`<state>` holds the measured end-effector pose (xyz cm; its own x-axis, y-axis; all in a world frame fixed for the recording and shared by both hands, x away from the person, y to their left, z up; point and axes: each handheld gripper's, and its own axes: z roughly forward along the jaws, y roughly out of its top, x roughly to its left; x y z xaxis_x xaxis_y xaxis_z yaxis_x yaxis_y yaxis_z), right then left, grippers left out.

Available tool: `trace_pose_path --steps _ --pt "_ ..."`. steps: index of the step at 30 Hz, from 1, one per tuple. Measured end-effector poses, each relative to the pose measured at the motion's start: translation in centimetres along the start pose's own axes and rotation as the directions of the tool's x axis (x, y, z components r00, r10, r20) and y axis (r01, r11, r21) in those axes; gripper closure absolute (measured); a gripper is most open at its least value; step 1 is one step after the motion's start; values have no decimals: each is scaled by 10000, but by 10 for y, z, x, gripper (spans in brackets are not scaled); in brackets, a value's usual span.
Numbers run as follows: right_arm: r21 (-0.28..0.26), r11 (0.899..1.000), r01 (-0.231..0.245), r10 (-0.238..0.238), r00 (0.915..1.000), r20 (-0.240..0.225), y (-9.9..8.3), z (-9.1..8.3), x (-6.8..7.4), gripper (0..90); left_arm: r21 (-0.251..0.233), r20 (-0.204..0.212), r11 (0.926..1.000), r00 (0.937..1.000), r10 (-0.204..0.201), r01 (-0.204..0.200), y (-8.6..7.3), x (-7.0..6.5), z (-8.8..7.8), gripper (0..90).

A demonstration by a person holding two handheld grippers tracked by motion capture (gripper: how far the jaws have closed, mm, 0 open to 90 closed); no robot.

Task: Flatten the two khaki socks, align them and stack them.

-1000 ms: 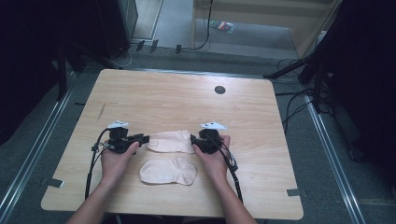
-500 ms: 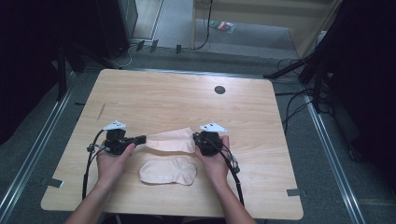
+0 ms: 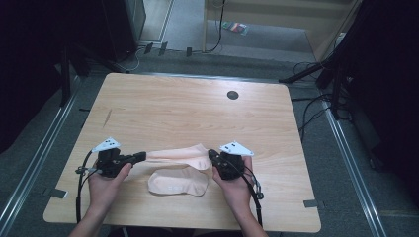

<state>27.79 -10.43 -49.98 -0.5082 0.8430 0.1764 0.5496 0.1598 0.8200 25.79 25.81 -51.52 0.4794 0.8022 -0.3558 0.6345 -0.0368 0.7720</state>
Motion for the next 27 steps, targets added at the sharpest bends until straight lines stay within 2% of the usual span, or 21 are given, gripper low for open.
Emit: trace_pose_path --steps 2,3,4,7,11,13,18,23,27 --pt "-70 9995 -301 301 9995 -44 -3 -7 -3 887 99 182 9999 9998 -79 77 -2 2 -6 900" --pt "-56 9991 -422 421 9990 -130 -5 -10 -3 887 99 182 9999 9998 -79 77 -2 2 -6 900" --pt "51 9989 -472 474 9984 -309 -9 -12 1 886 208 378 9998 9992 -87 79 -4 -1 -9 900" --pt "196 9995 -233 242 9985 -489 -16 -13 11 886 278 398 9991 9987 321 -332 -9 -11 -13 900" --pt "255 9993 -289 306 9972 -680 -22 -16 15 885 395 758 9984 9965 364 -395 -14 -16 -19 900" --pt "400 9987 -304 334 9964 -781 -25 -16 17 884 451 967 9985 9950 250 -295 -18 -16 -21 900" --pt "721 9971 -257 327 9947 -972 -30 -18 19 882 936 1617 9953 9868 99 -253 -25 -14 -20 900" --pt "958 9953 -140 247 9935 -1113 -33 -14 21 880 1174 1744 9914 9840 361 -572 -28 -16 -16 900" --pt "1157 9933 -76 217 9924 -1215 -37 -9 22 876 1342 1981 9891 9796 335 -610 -29 -17 -14 900"
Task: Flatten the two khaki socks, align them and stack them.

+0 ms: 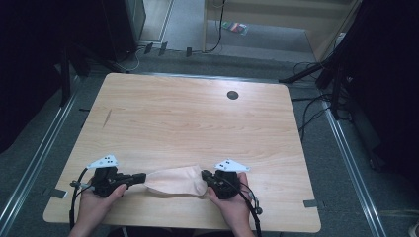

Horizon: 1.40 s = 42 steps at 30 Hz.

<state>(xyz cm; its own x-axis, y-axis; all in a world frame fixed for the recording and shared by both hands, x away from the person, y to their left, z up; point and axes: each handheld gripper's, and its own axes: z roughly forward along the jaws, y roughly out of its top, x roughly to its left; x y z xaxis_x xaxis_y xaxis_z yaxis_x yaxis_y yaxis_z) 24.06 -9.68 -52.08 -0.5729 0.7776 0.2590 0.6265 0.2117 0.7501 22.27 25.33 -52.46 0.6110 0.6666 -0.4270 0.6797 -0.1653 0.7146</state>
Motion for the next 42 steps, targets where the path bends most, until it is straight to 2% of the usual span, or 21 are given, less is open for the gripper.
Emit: trace_pose_path --steps 1,3,6,7,9,12,15,18,19,20,22,25,27,29,31,33,34,36,39,42 --pt "-3 10000 -10 10 10000 -7 0 1 0 873 113 42 9999 10000 29 -30 0 0 2 900" --pt "171 9998 103 -103 9999 -3 -1 5 -1 845 399 -212 9989 9995 248 -239 -2 -1 7 900" --pt "497 9982 336 -341 9994 86 -4 13 0 704 664 -300 9974 9991 290 -269 -4 0 14 877" --pt "537 9978 397 -406 9991 158 -5 14 -1 683 635 -416 9976 9987 285 -259 -5 0 16 836" --pt "386 9988 308 -316 9993 221 -7 13 -2 628 537 -622 9983 9977 258 -225 -5 1 17 700" --pt "100 9999 109 -112 9996 274 -5 7 -6 583 -66 -482 9999 9988 124 -128 -4 3 12 603" --pt "-103 9999 -124 128 9993 349 -4 2 -9 583 -499 -284 9987 9996 93 -107 -1 3 9 597" --pt "-86 9998 -150 154 9991 397 -5 3 -6 584 -342 -420 9992 9989 189 -204 2 0 16 634" --pt "-229 9997 -131 144 9983 571 -6 3 -2 591 -400 -415 9989 9989 210 -227 2 -1 17 643" --pt "-402 9990 -178 199 9984 525 -6 3 3 620 -466 -386 9986 9989 251 -269 4 -3 18 655" --pt "-715 9971 -245 239 9997 -101 -5 3 17 728 -728 -328 9963 9986 425 -448 8 -6 15 715" --pt "-613 9979 211 -263 9961 -846 -5 13 42 874 -810 8 9939 9972 746 -743 13 -12 12 895" --pt "-272 9989 372 -402 9918 -1215 -5 24 56 900 -538 198 9941 9953 949 -937 15 -16 15 900" --pt "-27 9986 525 -523 9881 -1444 -6 36 69 900 -172 38 9941 9943 1068 -1067 14 -17 21 900" --pt "78 9964 845 -821 9834 -1617 -6 49 82 900 96 -316 9968 9963 796 -794 12 -12 27 900" --pt "106 9943 1057 -1026 9814 -1621 -5 61 94 900 65 -380 9995 9987 326 -324 11 -4 32 900" --pt "136 9940 1082 -1045 9809 -1643 -5 68 99 900 170 -574 9995 9980 276 -266 11 -1 34 900" --pt "287 9928 1166 -1101 9793 -1701 -5 80 107 900 342 -642 9993 9978 145 -123 10 4 37 900" --pt "664 9896 1277 -1143 9776 -1768 -8 91 113 900 617 -985 9981 9950 139 -78 6 9 42 900" --pt "796 9887 1273 -1109 9766 -1841 -9 92 112 900 489 -927 9984 9954 -224 270 4 16 42 900"
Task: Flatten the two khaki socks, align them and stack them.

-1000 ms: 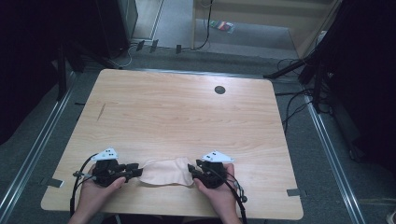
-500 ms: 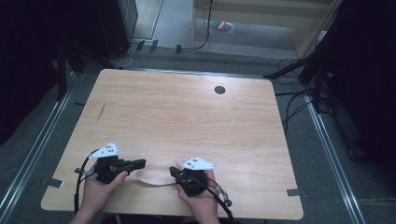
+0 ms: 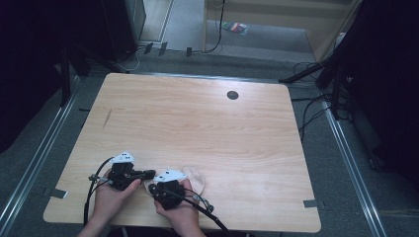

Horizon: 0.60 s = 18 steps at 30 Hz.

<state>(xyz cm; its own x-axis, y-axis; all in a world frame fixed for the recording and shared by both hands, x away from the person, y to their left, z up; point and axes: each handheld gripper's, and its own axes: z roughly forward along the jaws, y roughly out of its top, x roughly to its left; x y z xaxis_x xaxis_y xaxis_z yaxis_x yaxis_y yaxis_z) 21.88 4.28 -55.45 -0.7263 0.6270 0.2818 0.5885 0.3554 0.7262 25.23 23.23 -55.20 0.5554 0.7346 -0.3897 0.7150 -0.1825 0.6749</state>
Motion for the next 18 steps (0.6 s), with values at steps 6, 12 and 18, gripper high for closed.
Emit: trace_pose_path --steps 6,12,18 --pt "-24 9992 393 -392 9978 539 -2 -1 7 900 -231 -706 9996 9974 -168 152 1 7 -4 900" --pt "-150 9982 585 -570 9943 903 -5 0 12 900 -1068 374 9912 9965 -752 788 -5 19 -25 900" --pt "-164 9983 566 -551 9951 821 -5 0 11 900 -922 605 9957 9982 -52 108 -4 -5 -29 900"
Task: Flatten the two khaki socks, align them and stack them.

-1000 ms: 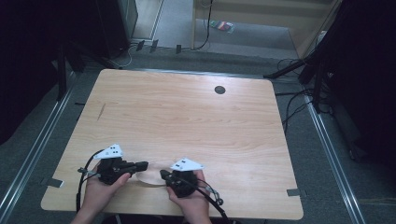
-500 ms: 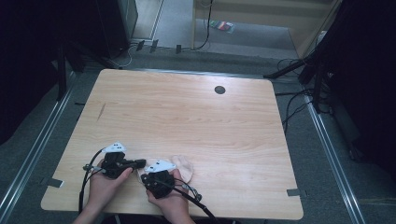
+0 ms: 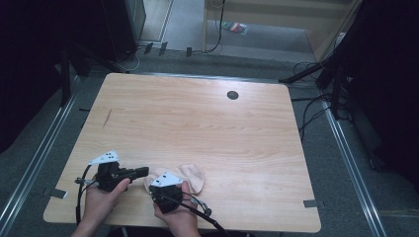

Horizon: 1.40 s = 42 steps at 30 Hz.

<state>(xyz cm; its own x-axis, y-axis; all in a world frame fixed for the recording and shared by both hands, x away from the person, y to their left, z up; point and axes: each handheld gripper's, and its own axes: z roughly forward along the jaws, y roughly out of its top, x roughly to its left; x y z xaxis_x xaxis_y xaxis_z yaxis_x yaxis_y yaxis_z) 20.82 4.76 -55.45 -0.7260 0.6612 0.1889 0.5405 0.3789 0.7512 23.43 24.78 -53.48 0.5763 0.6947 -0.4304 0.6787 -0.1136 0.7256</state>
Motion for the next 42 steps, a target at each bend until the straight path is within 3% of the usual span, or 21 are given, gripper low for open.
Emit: trace_pose_path --steps 2,5,8,13,17,19,25,27,28,31,33,35,38,40,42 --pt "-54 10000 -52 52 10000 10 -1 0 0 900 480 -380 9988 9993 -50 68 -5 2 4 900" --pt "-83 9999 -105 106 9999 11 -2 0 0 900 1045 -530 9943 9985 -147 202 -10 8 7 900" --pt "-96 9999 -70 70 10000 26 -2 0 0 900 1187 -463 9927 9988 -135 189 -12 8 6 900" --pt "-128 9998 -125 127 9999 105 -2 0 1 900 2008 20 9793 9997 254 -253 -15 6 1 865" --pt "-145 9997 -197 199 9998 90 -2 0 1 900 1451 -569 9893 9984 -56 138 -15 11 0 868" --pt "-103 9995 -295 296 9996 8 -2 0 0 900 1175 -649 9928 9978 -135 211 -14 12 5 865" --pt "-178 9961 -863 856 9956 -370 0 -7 -9 873 845 -1152 9964 9933 71 27 -11 6 14 869" --pt "-765 9926 -940 933 9956 -132 0 -23 -18 858 812 -1161 9967 9931 150 -55 -12 5 14 866" --pt "-1028 9893 -1033 1060 9941 209 0 -33 -25 859 783 -1173 9969 9930 167 -75 -13 4 14 864" --pt "-1635 9777 -1316 1529 9803 1254 -2 -63 -56 850 731 -1172 9973 9930 175 -90 -13 5 15 859" --pt "-1533 9813 -1160 1439 9721 1853 -6 -75 -74 825 677 -1205 9977 9926 138 -56 -12 5 16 857" --pt "-1008 9876 -1203 1371 9739 1809 -11 -79 -90 814 641 -1275 9979 9917 169 -88 -11 5 17 858" --pt "-547 9912 -1207 1296 9686 2120 -22 -77 -105 836 583 -1439 9981 9893 255 -172 -11 2 20 860" --pt "-707 9897 -1243 1360 9707 1979 -27 -77 -111 842 537 -1592 9983 9868 310 -227 -10 1 21 862" --pt "-743 9904 -1162 1299 9666 2208 -27 -77 -114 842 430 -1751 9989 9841 283 -211 -10 1 23 865"
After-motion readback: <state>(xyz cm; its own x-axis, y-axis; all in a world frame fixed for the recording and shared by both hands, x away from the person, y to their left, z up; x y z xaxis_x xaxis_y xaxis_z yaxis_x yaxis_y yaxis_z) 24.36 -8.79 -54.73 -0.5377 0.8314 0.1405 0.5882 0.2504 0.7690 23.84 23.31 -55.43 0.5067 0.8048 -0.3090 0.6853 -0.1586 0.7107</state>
